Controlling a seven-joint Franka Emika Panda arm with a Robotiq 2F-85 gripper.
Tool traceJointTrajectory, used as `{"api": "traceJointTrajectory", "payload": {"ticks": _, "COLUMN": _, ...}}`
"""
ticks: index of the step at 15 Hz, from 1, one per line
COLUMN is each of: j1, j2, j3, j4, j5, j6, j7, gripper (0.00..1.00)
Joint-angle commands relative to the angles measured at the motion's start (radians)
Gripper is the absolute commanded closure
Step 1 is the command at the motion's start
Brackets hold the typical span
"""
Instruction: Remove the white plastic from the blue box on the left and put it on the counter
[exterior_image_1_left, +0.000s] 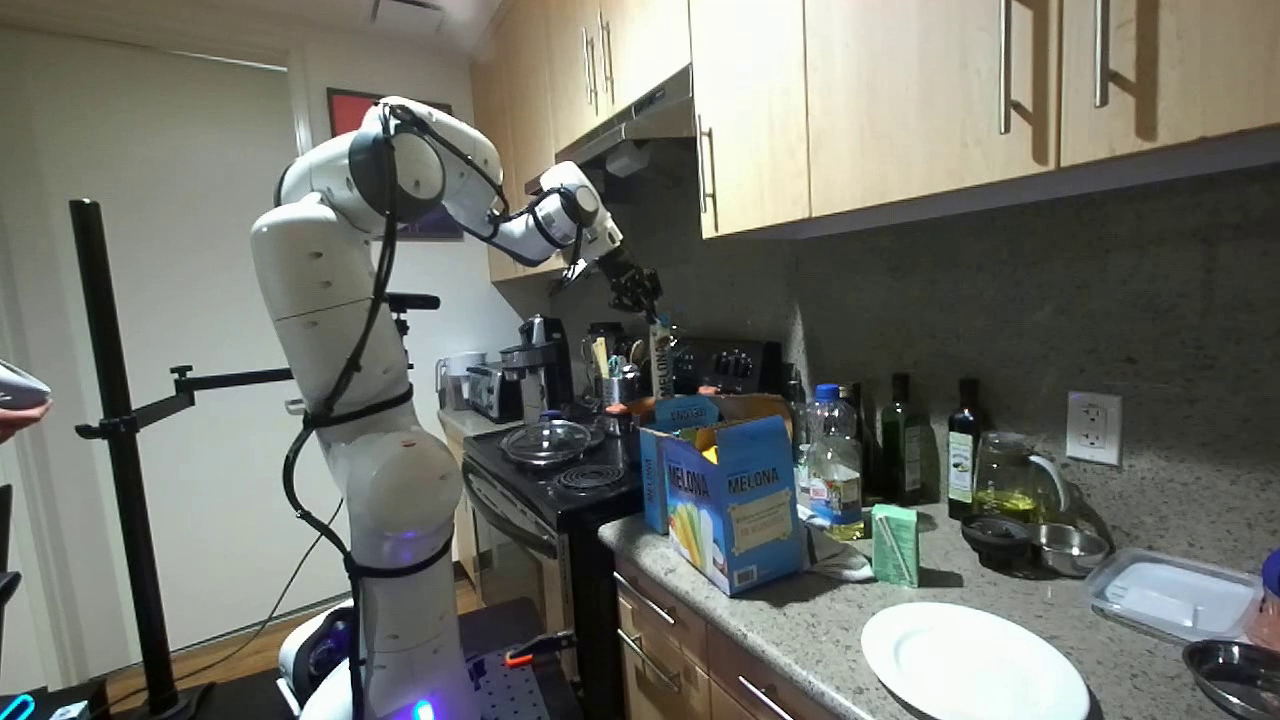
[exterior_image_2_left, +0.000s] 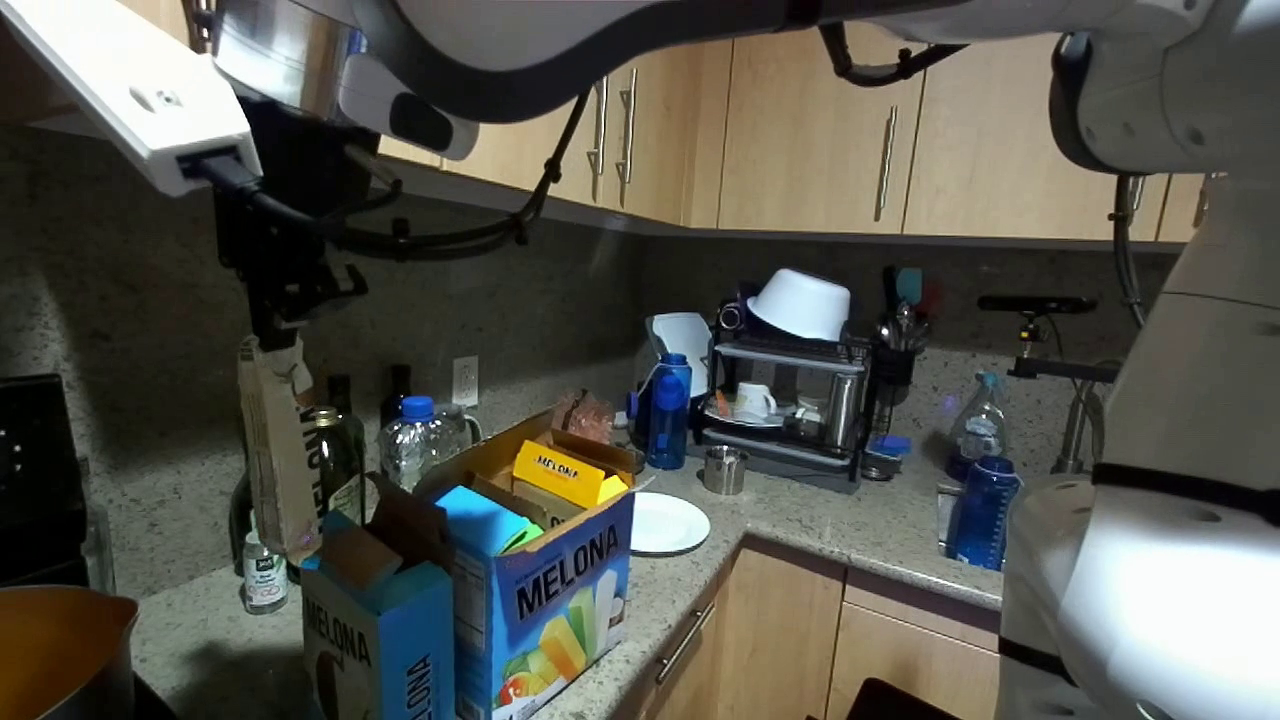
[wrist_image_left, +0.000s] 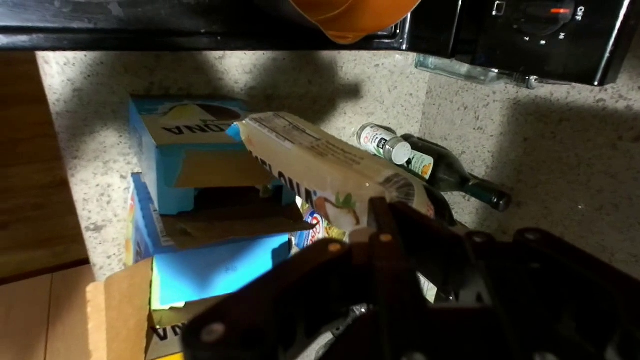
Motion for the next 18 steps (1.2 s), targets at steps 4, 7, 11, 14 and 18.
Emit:
{"api": "traceJointTrajectory", "payload": {"ticks": 4, "j1": 0.014, "j2": 0.066, "j3": 0.007, "j4": 0.046, "j5": -0.012, "j6": -0.040, "j7": -0.012, "gripper": 0.94}}
{"api": "traceJointTrajectory", "payload": {"ticks": 7, "j1": 0.019, "j2": 0.087, "j3": -0.005, "j4": 0.021, "j5": 0.004, "j6": -0.023, "j7": -0.017, "gripper": 0.94}}
{"api": "traceJointTrajectory", "payload": {"ticks": 11, "j1": 0.023, "j2": 0.125, "j3": -0.025, "j4": -0.003, "j5": 0.021, "j6": -0.023, "j7": -0.020, "gripper": 0.94}}
{"api": "traceJointTrajectory", "payload": {"ticks": 14, "j1": 0.028, "j2": 0.158, "j3": -0.041, "j4": -0.009, "j5": 0.029, "j6": -0.026, "j7": -0.023, "gripper": 0.94}}
{"api": "traceJointTrajectory", "payload": {"ticks": 18, "j1": 0.033, "j2": 0.194, "j3": -0.060, "j4": -0.016, "j5": 0.040, "j6": -0.030, "j7": -0.022, "gripper": 0.94}}
